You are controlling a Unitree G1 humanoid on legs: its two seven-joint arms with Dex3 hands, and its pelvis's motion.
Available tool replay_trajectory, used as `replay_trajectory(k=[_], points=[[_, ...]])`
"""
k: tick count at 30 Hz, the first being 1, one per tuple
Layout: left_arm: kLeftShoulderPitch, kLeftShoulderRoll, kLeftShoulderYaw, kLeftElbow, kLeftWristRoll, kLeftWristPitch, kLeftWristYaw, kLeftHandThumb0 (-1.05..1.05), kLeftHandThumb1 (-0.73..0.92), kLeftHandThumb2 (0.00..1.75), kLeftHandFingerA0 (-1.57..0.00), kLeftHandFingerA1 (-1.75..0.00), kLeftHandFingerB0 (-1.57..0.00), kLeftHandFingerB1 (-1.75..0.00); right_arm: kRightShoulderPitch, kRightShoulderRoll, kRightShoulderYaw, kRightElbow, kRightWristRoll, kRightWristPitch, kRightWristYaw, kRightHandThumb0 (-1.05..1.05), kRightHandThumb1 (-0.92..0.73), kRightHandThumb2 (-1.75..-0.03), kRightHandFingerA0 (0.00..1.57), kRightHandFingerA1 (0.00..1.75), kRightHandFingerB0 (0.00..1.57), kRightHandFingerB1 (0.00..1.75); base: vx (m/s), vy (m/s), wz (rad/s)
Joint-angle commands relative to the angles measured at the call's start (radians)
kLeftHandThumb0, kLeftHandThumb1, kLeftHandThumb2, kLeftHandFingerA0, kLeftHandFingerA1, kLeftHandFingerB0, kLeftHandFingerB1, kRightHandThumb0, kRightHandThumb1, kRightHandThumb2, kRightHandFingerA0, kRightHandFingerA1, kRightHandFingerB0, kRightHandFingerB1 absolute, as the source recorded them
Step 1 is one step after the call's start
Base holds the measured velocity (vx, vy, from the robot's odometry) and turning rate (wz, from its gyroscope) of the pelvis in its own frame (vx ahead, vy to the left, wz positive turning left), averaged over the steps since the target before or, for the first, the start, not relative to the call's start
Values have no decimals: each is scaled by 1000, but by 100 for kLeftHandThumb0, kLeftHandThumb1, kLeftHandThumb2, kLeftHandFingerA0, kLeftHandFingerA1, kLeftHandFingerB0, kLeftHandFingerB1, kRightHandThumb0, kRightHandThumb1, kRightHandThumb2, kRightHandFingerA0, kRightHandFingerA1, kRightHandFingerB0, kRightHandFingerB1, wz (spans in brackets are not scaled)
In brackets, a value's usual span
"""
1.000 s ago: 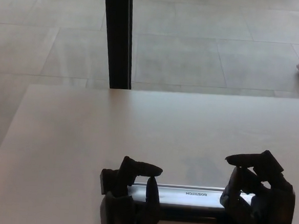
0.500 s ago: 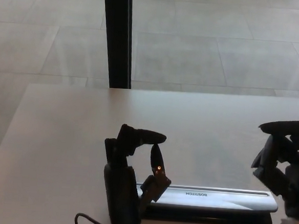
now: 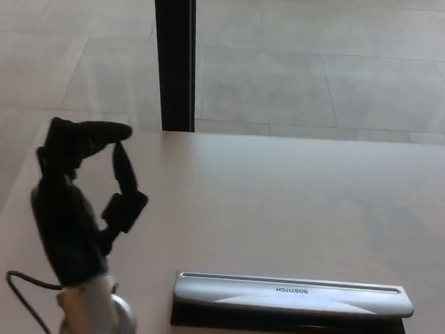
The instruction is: A hole pucnch is kept on the middle on the desk infront of the robot and the robot uses both its hands as fists to press on it and use it
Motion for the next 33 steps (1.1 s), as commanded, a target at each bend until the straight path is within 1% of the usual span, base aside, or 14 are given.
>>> replay_trajectory(k=[1, 4, 5, 6, 7, 12, 16, 18, 22, 23, 24, 25, 30, 33], points=[[284, 456, 758, -154, -817, 541, -391, -65, 39, 98, -122, -162, -109, -144, 193, -375, -674, 288, 548, 577, 42, -45, -51, -120, 133, 143, 96, 117, 0, 0, 0], [320, 478, 833, -31, -793, 523, -433, -76, 31, 110, -140, -148, -121, -129, 202, -386, -704, 395, 504, 516, 36, -47, -49, -121, 132, 142, 97, 118, 0, 0, 0], [345, 484, 873, 44, -780, 503, -452, -82, 29, 112, -147, -151, -131, -127, 210, -390, -722, 456, 487, 484, 27, -41, -42, -128, 114, 175, 84, 134, 0, 0, 0], [374, 484, 898, 112, -755, 478, -467, -84, 30, 111, -146, -151, -130, -133, 219, -395, -737, 505, 474, 466, 11, -47, -48, -124, 132, 143, 95, 118, 0, 0, 0], [394, 485, 913, 174, -737, 460, -486, -81, 29, 115, -146, -151, -131, -133, 225, -399, -741, 541, 456, 450, -1, -43, -40, -134, 110, 175, 86, 141, 0, 0, 0], [453, 476, 944, 414, -666, 380, -542, -98, 29, 129, -143, -155, -128, -136, 231, -365, -746, 640, 435, 398, 9, -43, -42, -134, 113, 165, 88, 135, 0, 0, 0], [471, 462, 955, 527, -616, 362, -532, -83, 21, 138, -141, -160, -122, -138, 207, -335, -743, 687, 415, 368, 13, -41, -38, -139, 109, 175, 87, 146, 0, 0, 0], [478, 426, 961, 648, -597, 321, -539, -81, 29, 138, -144, -168, -116, -148, 148, -304, -702, 796, 354, 314, -45, -46, -48, -125, 140, 146, 103, 120, 0, 0, 0], [472, 409, 976, 729, -582, 327, -542, -78, 31, 132, -145, -160, -123, -149, 124, -269, -704, 852, 338, 282, -47, -46, -51, -126, 137, 145, 101, 120, 0, 0, 0], [487, 379, 959, 775, -553, 288, -545, -75, 30, 137, -147, -162, -119, -145, 122, -235, -697, 877, 332, 270, -55, -42, -48, -125, 115, 175, 88, 140, 0, 0, 0], [490, 367, 957, 803, -550, 303, -554, -75, 25, 142, -147, -167, -120, -154, 110, -220, -708, 899, 340, 275, -78, -44, -52, -124, 137, 145, 96, 116, 0, 0, 0], [493, 360, 945, 831, -532, 309, -552, -69, 17, 144, -145, -168, -119, -158, 112, -205, -700, 916, 330, 267, -76, -37, -45, -129, 114, 175, 88, 140, 0, 0, 0], [506, 318, 879, 968, -461, 302, -606, -55, 15, 144, -143, -172, -114, -153, 115, -107, -692, 956, 332, 269, -75, -43, -48, -115, 118, 175, 79, 153, 0, 0, 0], [547, 312, 787, 992, -392, 379, -672, -17, 1, 138, -128, -165, -110, -131, 129, -60, -662, 1009, 283, 232, -112, -27, -52, -119, 122, 175, 82, 101, 0, 0, 0]])
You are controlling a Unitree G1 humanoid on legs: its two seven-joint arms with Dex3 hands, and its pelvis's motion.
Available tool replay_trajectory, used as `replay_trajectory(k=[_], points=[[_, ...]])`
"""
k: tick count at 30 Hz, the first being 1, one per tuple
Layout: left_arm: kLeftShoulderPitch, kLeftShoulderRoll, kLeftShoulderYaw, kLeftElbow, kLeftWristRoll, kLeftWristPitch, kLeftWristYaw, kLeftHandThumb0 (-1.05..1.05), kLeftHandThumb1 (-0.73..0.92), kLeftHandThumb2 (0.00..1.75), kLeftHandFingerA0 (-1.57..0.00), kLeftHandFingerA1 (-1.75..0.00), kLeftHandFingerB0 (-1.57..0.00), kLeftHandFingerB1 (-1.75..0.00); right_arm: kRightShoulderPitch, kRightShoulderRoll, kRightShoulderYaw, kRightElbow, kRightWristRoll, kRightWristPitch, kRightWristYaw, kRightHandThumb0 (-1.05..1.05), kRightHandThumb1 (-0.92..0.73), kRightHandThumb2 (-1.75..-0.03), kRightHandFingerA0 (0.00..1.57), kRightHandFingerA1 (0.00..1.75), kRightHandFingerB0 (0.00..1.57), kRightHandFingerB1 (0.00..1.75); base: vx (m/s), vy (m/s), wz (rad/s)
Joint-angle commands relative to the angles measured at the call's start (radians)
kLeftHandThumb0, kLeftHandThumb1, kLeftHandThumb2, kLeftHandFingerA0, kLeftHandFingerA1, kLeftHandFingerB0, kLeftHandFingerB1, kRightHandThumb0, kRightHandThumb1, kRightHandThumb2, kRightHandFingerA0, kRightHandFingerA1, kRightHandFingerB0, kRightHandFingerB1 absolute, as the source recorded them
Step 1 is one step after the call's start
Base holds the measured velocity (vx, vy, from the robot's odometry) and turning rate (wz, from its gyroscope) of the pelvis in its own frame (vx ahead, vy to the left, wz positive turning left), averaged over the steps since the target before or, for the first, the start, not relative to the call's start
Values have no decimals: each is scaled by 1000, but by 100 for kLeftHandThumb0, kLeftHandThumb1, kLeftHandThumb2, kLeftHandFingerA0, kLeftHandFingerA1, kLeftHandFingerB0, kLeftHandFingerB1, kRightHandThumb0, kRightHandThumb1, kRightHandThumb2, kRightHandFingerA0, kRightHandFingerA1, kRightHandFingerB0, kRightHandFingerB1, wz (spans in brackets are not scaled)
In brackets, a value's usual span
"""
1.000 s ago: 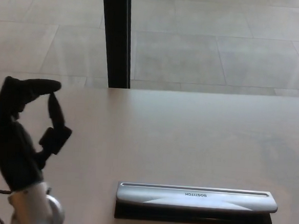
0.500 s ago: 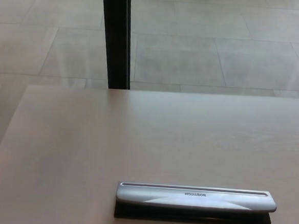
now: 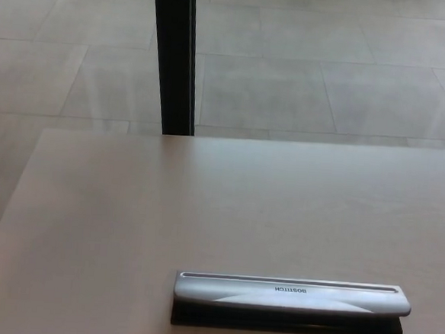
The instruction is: A hole pucnch is kept on the middle on the desk infront of the robot and the robot uses both its hands as fists to press on it and use it
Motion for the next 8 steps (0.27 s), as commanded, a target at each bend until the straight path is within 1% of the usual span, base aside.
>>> replay_trajectory(k=[1, 2, 3, 4, 5, 6, 7, 8], points=[[58, -15, -63, 260, 0, 216, -315, -17, 1, 138, -128, -165, -110, -131, -17, 127, -52, 204, 77, 53, -111, -27, -52, -119, 122, 175, 82, 101, 0, 0, 0], [54, -15, -65, 266, -1, 213, -317, -17, 1, 138, -128, -165, -110, -131, -20, 123, -52, 207, 78, 52, -110, -27, -52, -119, 122, 175, 82, 101, 0, 0, 0], [63, -14, -65, 266, -7, 208, -337, -16, 2, 136, -127, -166, -108, -125, -18, 126, -46, 218, 74, 68, -107, -44, -53, -114, 139, 148, 76, 92, 0, 0, 0], [59, -11, -65, 273, -8, 224, -328, -22, 13, 131, -125, -166, -101, -116, -10, 139, -47, 220, 83, 70, -77, -35, -56, -97, 133, 175, 69, 98, 0, 0, 0], [57, -8, -66, 279, -9, 224, -329, -22, 13, 131, -125, -166, -101, -116, -10, 140, -47, 224, 84, 68, -73, -35, -56, -97, 133, 175, 69, 98, 0, 0, 0], [53, -3, -81, 302, 8, 213, -333, -8, 1, 135, -123, -166, -103, -116, 14, 157, -6, 229, 45, 67, -45, -47, -62, -83, 103, 173, 55, 106, 0, 0, 0], [54, -3, -85, 301, 7, 211, -344, -7, -1, 134, -121, -167, -108, -124, 16, 165, 4, 235, 36, 66, -39, -48, -63, -83, 101, 170, 55, 100, 0, 0, 0], [54, -3, -85, 301, 7, 211, -344, -7, -1, 134, -121, -167, -108, -124, 16, 165, 4, 235, 36, 66, -39, -48, -63, -83, 101, 170, 55, 100, 0, 0, 0]])
